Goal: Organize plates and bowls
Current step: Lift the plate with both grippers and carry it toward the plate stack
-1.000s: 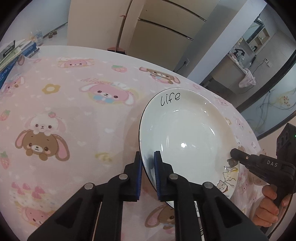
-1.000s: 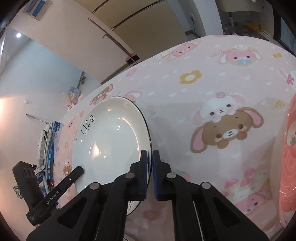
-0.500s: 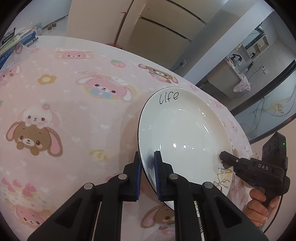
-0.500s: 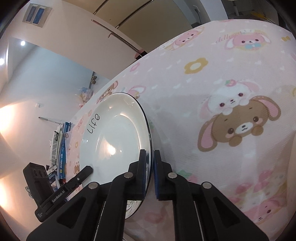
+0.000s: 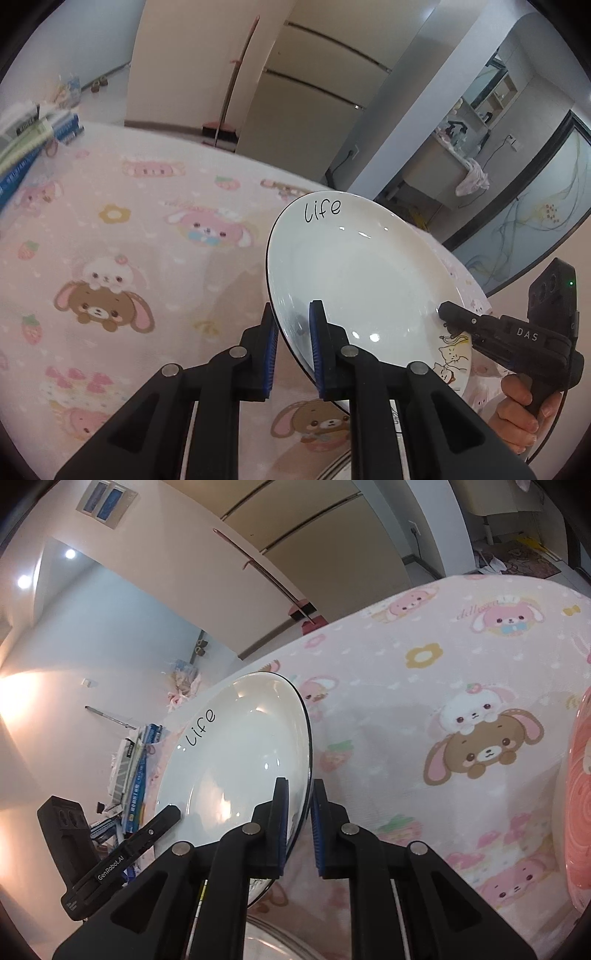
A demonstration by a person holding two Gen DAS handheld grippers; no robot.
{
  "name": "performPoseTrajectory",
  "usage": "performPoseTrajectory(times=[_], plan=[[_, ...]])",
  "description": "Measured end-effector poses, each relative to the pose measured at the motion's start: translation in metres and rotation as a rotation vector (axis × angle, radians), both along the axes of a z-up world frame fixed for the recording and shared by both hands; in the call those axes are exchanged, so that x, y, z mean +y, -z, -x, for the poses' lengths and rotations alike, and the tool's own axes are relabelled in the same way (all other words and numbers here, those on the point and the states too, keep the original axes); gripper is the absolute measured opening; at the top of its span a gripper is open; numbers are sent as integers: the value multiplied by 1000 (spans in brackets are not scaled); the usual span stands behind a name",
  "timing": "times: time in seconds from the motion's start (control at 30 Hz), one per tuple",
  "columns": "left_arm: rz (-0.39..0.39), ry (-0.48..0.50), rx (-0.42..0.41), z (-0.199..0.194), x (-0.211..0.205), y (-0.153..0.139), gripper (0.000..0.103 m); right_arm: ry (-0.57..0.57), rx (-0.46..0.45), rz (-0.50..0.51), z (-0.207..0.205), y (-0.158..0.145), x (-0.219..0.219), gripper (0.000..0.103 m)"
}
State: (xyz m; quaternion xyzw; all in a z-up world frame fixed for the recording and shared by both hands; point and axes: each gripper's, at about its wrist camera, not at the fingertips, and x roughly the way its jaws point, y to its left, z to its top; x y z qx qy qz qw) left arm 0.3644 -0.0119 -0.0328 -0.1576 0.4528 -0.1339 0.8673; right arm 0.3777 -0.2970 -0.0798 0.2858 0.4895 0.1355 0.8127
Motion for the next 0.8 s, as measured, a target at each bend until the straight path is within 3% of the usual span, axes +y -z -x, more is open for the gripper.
performPoseTrajectory(times=[0.43, 0.63, 0.8], plan=[[-20, -19, -175, 58, 3, -107, 16, -8, -178, -27, 39, -86, 9, 11], [-14, -24, -253, 109, 6, -161, 17, -45, -276, -11, 74, -146, 15, 11], [-10, -46, -299, 166, 14, -190, 17, -70, -353, 16, 117, -180, 22, 11]])
